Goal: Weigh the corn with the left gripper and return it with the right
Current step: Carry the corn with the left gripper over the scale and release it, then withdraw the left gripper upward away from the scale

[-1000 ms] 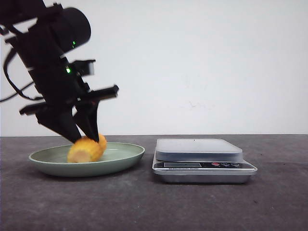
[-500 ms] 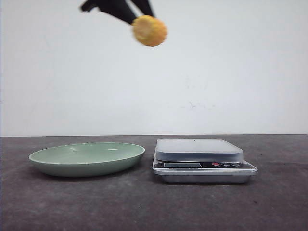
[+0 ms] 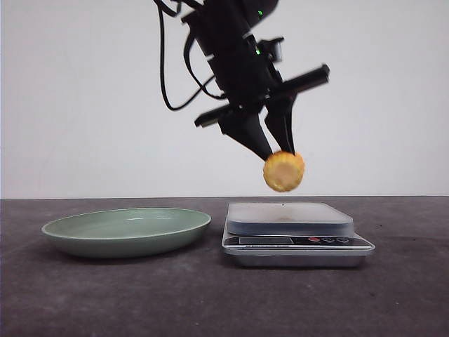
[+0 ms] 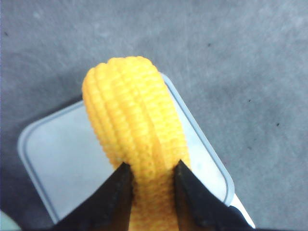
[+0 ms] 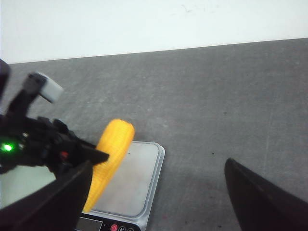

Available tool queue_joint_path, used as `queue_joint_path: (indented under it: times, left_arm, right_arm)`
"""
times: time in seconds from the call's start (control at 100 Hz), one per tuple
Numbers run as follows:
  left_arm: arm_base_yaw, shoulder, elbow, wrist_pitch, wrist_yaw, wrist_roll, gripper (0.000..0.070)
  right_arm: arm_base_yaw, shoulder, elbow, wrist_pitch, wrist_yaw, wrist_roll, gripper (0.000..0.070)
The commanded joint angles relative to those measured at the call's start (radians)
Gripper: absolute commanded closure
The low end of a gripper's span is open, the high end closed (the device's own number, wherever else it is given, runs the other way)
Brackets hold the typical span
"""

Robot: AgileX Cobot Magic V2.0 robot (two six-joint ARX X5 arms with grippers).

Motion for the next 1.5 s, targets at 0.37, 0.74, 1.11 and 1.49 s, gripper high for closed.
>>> queue_joint_path:
  times: [0.37, 0.74, 1.11, 1.49]
  left_arm:
    - [-0.011, 0.072, 0.021, 0.008, -0.029, -0.004, 0.069]
    - [-0.013, 0.037, 0.037, -0.016, -0.035, 0.01, 0.0146]
    - [0.01, -0.377, 0.066, -0.089, -0.117, 0.13, 0.0149]
    - [0.27, -0.954, 0.066, -0.422, -0.449, 0.239, 0.015]
  right_arm:
    - [0.002, 0.003, 0.02, -0.016, -0.002, -0.012, 0.015]
    - [0.002, 0.003, 0.02, -0.009, -0.001, -0.012, 0.015]
    - [0.002, 0.003, 0.02, -0.008, -0.002, -0.013, 0.015]
    - [0.046, 0.003, 0.02, -0.013, -0.005, -0.029, 0.015]
